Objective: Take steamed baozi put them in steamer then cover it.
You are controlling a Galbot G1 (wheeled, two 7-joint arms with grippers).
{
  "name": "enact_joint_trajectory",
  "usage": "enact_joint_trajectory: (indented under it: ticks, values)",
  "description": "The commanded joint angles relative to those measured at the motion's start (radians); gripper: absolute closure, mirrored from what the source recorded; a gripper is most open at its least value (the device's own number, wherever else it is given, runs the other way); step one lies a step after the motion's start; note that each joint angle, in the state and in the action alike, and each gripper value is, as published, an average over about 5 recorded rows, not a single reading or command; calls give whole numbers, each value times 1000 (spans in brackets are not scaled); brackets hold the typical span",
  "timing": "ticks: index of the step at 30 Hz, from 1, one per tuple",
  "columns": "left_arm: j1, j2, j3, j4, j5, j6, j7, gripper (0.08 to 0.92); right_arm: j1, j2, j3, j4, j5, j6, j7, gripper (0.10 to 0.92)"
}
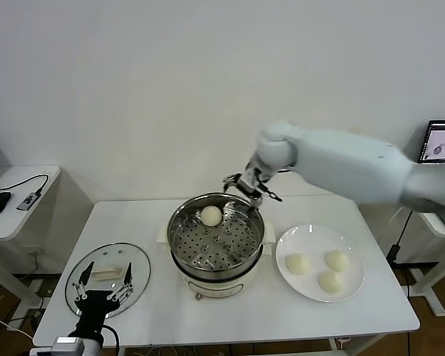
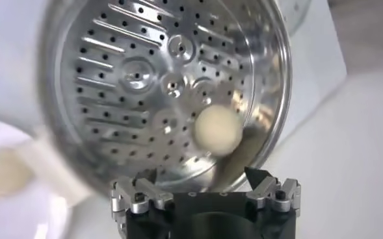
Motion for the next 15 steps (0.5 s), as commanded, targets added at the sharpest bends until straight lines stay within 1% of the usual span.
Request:
enact_joint_trajectory:
  ticks: [1, 7, 15]
  values:
    - [-6, 14, -2, 4, -2, 3, 0, 177, -30, -390, 12, 270, 58, -318, -23, 203]
    - [-10, 16, -8, 9, -2, 5, -1, 177, -215, -438, 100, 255, -17, -314, -1, 203]
    - [0, 19, -31, 7, -2, 8, -3, 177, -463, -380, 257, 152, -91, -312, 27, 203]
